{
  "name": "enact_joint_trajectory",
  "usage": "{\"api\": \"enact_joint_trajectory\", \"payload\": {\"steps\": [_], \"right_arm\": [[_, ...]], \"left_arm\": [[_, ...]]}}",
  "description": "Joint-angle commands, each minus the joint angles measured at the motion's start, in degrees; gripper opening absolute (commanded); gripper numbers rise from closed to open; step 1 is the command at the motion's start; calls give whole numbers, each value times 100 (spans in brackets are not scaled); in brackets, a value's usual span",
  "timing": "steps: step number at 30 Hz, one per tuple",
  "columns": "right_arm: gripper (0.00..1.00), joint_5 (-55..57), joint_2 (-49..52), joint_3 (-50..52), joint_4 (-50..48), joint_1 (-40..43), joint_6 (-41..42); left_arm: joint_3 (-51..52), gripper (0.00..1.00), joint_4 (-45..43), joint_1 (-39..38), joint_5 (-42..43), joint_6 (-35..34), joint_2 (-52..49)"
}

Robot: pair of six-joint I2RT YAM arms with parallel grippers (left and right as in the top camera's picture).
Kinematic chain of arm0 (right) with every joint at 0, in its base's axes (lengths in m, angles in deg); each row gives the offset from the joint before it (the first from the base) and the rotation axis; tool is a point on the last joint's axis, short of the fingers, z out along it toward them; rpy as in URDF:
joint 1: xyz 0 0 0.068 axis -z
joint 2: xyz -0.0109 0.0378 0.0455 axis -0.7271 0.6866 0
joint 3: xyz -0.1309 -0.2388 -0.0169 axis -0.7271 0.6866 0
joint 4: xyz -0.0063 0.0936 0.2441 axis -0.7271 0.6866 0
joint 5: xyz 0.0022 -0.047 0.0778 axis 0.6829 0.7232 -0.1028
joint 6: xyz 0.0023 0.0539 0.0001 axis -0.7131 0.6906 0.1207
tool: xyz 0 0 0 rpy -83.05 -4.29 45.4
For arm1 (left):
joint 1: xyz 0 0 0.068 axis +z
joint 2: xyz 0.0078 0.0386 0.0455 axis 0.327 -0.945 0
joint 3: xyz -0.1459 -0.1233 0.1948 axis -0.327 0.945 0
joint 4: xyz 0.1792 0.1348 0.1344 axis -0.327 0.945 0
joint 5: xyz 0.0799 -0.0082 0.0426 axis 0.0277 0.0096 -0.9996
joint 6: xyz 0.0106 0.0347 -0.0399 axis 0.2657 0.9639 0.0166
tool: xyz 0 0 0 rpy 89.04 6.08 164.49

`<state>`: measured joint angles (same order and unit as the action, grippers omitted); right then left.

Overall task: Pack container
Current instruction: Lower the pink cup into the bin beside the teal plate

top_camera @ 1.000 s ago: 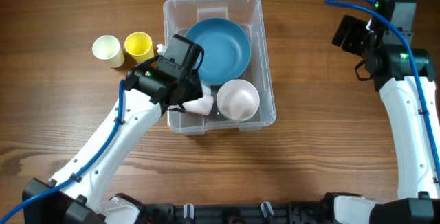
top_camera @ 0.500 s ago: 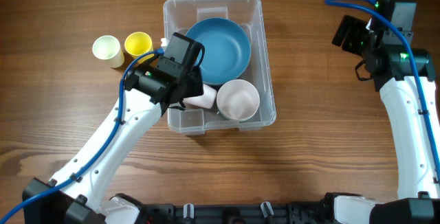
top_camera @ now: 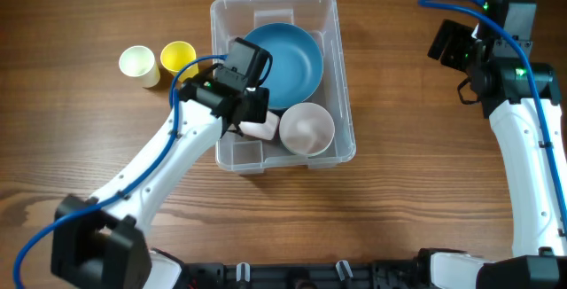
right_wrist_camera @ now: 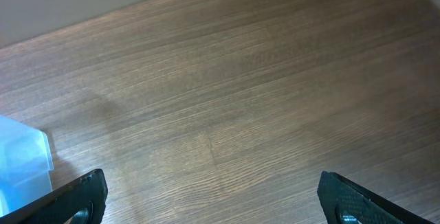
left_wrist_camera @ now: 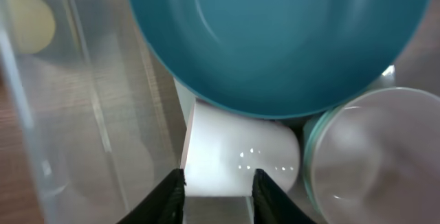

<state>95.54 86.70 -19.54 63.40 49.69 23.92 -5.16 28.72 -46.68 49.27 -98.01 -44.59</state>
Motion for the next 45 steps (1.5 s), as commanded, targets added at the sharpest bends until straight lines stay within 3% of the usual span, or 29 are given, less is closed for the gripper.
{"api": "enact_joint_trajectory", "payload": {"steps": [1, 8, 13, 14, 16, 21, 23, 25, 26, 27, 33, 45], "right_arm": [[100, 76, 39, -50, -13, -7, 68], [100, 76, 39, -50, -13, -7, 68], [100, 76, 39, -50, -13, -7, 68], [100, 76, 39, -50, -13, -7, 68], [100, 76, 39, -50, -13, -7, 68], [100, 76, 39, -50, -13, -7, 68], [100, 76, 39, -50, -13, -7, 68], [100, 76, 39, -50, -13, -7, 66], [100, 79, 39, -50, -13, -7, 68], [100, 76, 39, -50, -13, -7, 66], [100, 79, 39, -50, -13, -7, 68], [100, 76, 39, -50, -13, -7, 68]], "left_arm": [[-111, 32, -66, 170, -96, 201, -221], [-111, 32, -92, 260, -87, 201, -433], [-111, 25, -114, 260, 175, 203, -431], [-111, 25, -114, 260, 219, 201, -431], [-109, 36, -105, 264, 232, 177, -433], [-109, 39, -61, 264, 229, 177, -433], [-109, 34, -52, 264, 203, 133, -433], [-109, 20, -57, 264, 203, 133, -433], [-111, 7, -57, 264, 201, 133, -433], [-111, 4, -55, 264, 199, 133, -433], [-111, 4, -50, 264, -297, -144, -431], [-109, 4, 44, 262, -487, -350, -433]]}}
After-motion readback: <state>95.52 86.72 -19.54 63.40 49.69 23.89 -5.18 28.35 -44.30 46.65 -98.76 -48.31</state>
